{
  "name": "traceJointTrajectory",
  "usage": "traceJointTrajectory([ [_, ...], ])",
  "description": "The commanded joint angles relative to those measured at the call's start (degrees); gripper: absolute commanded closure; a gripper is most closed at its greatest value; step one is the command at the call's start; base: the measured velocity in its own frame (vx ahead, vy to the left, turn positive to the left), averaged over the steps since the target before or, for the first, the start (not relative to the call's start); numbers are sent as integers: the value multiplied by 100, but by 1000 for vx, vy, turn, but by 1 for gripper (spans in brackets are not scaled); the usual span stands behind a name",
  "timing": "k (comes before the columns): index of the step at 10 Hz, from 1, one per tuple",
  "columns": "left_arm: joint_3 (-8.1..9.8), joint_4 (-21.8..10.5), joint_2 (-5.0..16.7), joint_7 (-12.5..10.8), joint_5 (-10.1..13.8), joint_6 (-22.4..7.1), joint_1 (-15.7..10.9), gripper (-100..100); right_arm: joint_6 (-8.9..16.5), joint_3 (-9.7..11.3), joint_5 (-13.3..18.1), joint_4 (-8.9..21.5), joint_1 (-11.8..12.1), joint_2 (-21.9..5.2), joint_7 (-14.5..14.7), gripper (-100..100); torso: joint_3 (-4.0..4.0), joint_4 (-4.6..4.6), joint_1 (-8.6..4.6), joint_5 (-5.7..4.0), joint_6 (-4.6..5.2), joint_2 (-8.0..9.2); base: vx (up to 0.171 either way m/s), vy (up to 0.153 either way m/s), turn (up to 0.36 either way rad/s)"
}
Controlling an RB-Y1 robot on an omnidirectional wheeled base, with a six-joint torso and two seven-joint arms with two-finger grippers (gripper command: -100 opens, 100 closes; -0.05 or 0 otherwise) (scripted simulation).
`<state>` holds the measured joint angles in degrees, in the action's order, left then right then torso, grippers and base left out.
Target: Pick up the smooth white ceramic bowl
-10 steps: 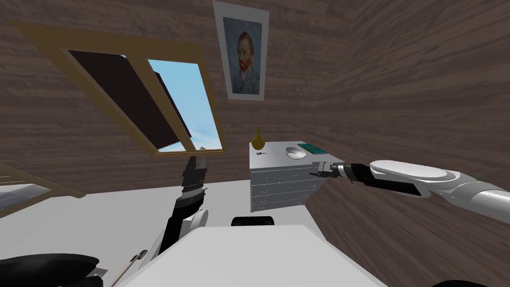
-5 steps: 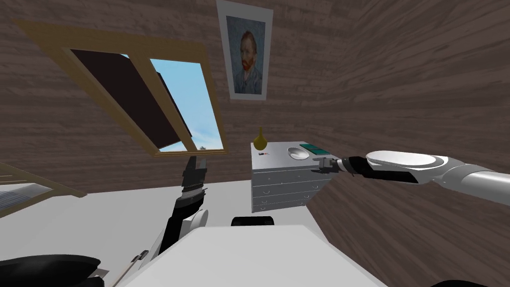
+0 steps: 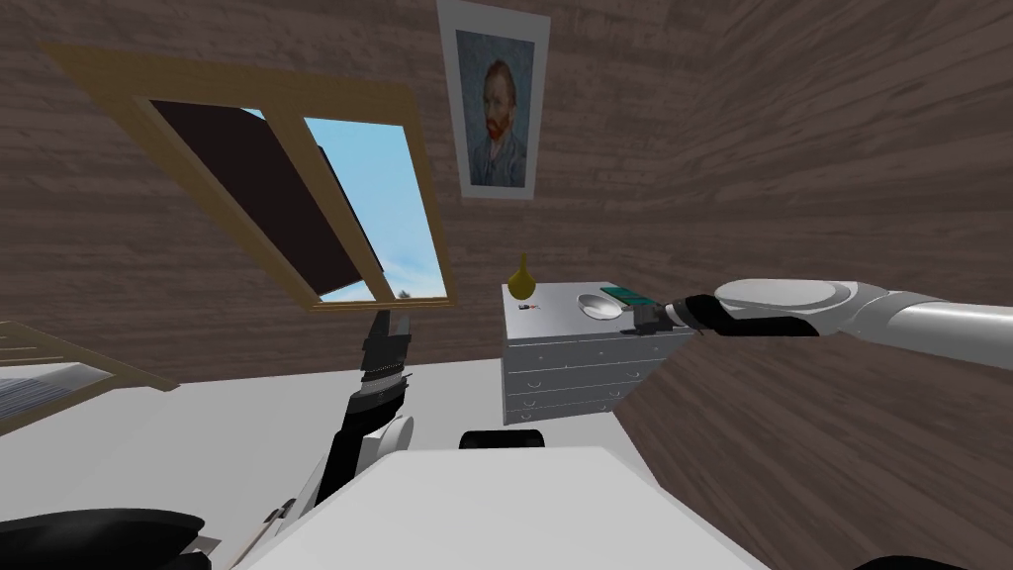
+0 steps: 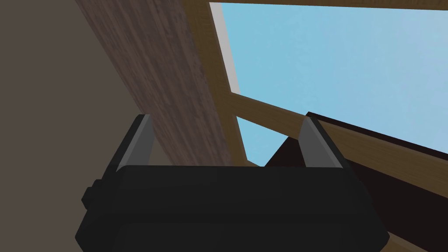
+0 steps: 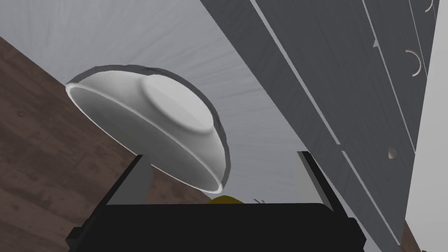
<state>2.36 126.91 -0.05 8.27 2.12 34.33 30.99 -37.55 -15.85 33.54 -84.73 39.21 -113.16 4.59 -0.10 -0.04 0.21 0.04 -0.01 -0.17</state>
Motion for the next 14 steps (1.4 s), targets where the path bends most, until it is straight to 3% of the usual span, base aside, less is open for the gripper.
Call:
traceJointTrajectory([
  [1,0,0,0,0,0,0,0,0,-51,-32,65,100,42,-279,-21,-100,0,0,0,0,0,0,37,41,18],
  [6,0,0,0,0,0,0,0,0,-285,-14,279,270,308,-989,-188,-100,-4,-2,-8,-3,0,-7,55,38,34],
  [7,0,0,0,0,0,0,0,0,-336,43,301,242,401,-1024,-210,-100,-6,-3,-9,-4,0,-9,58,19,27],
  [9,0,0,0,0,0,0,0,0,-367,70,344,244,309,-983,-233,-100,0,0,-21,-7,2,1,17,4,1],
  [10,0,0,0,0,0,0,0,0,-369,69,341,244,317,-986,-230,0,5,2,-23,-8,3,9,0,0,0],
  [11,0,0,0,0,0,0,0,0,-200,146,380,200,420,-815,-134,-100,8,3,-24,-8,3,14,32,22,136],
  [13,0,0,0,0,0,0,0,0,-207,145,376,203,426,-817,-144,-100,7,3,-25,-9,5,13,4,1,5],
  [14,0,0,0,0,0,0,0,0,-188,151,378,202,431,-807,-131,100,10,4,-25,-8,3,16,0,0,0],
])
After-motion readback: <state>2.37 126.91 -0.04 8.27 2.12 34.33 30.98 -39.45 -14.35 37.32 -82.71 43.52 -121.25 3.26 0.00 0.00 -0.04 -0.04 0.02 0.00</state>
